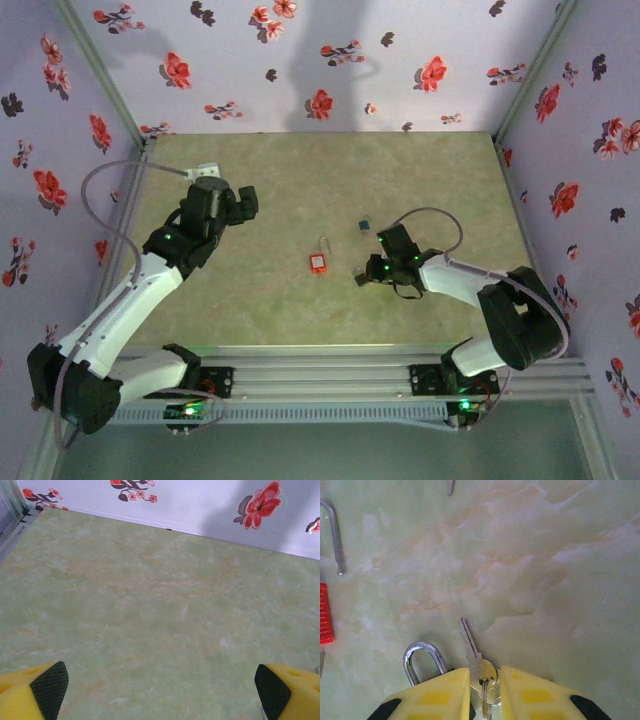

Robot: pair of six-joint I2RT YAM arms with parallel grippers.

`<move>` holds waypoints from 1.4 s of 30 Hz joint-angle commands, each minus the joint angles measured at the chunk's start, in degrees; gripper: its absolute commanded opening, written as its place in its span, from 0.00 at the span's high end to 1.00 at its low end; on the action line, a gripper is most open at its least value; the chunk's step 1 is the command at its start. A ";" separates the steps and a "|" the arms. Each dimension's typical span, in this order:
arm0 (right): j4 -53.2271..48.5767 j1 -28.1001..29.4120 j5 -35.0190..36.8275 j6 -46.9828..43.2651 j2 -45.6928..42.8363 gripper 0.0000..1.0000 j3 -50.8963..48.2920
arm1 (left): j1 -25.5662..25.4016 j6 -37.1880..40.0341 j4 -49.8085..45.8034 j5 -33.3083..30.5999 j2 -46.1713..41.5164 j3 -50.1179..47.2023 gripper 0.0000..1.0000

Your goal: Lock with the key

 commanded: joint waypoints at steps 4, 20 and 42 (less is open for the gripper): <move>-2.86 0.19 1.18 -0.54 -3.20 0.69 2.00 | 0.29 0.00 0.81 -1.62 -1.86 0.18 0.00; -9.70 13.25 6.53 0.82 3.09 0.20 17.80 | 0.31 0.79 1.39 -2.68 -4.34 -0.26 0.00; -23.34 22.19 18.06 -0.59 27.94 0.09 39.22 | 0.29 3.25 3.45 -6.90 -7.58 -1.78 0.00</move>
